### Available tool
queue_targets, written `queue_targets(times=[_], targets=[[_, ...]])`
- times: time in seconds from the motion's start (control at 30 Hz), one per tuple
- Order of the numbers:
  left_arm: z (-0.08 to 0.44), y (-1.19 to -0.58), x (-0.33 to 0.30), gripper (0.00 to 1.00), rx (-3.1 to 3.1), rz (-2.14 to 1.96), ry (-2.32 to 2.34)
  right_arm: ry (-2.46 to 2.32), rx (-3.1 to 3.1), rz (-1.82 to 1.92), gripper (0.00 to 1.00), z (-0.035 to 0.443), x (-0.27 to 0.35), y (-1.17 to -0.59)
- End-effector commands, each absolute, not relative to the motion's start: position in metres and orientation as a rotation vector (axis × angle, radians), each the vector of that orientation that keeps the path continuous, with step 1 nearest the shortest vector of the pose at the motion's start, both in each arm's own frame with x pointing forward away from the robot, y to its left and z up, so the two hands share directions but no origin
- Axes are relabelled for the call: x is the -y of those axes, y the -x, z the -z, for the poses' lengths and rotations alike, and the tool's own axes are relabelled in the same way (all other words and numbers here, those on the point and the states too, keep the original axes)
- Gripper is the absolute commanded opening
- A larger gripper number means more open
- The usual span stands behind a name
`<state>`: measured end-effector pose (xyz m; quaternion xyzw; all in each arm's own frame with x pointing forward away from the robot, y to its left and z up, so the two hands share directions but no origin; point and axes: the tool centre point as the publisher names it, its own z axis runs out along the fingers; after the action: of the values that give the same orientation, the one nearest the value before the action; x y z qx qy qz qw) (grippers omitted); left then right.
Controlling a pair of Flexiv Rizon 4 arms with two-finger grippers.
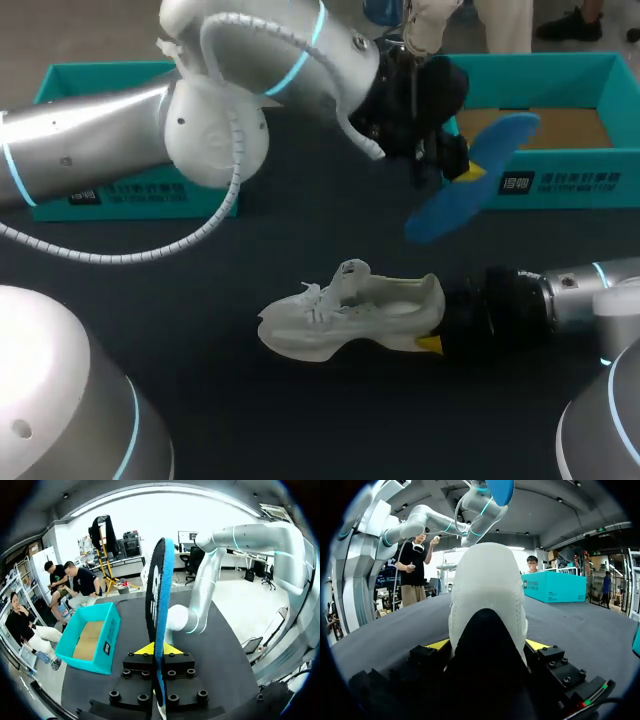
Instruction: Take the shoe out of the shoebox, open the shoe tongue, remove and reinsert the insole, then place the shoe into the shoebox
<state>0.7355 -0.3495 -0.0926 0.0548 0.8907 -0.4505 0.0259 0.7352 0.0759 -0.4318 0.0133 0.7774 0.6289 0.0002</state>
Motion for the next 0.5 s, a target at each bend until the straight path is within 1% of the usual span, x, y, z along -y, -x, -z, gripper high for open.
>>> queue_targets(times=[0.03, 0.23, 0.5], targets=[[0.051, -0.749, 0.299, 0.0, -2.716, 1.55, -0.187, -0.043, -2.444, -1.973, 0.0, 0.436, -0.077, -0.736], [0.017, -0.769, 0.264, 0.0, -2.652, 1.676, -0.118, -0.043, -2.444, -1.973, 0.0, 0.436, -0.077, -0.736], [-0.006, -0.786, 0.217, 0.0, -2.698, 1.788, -0.017, -0.043, -2.444, -1.973, 0.0, 0.436, -0.077, -0.736]])
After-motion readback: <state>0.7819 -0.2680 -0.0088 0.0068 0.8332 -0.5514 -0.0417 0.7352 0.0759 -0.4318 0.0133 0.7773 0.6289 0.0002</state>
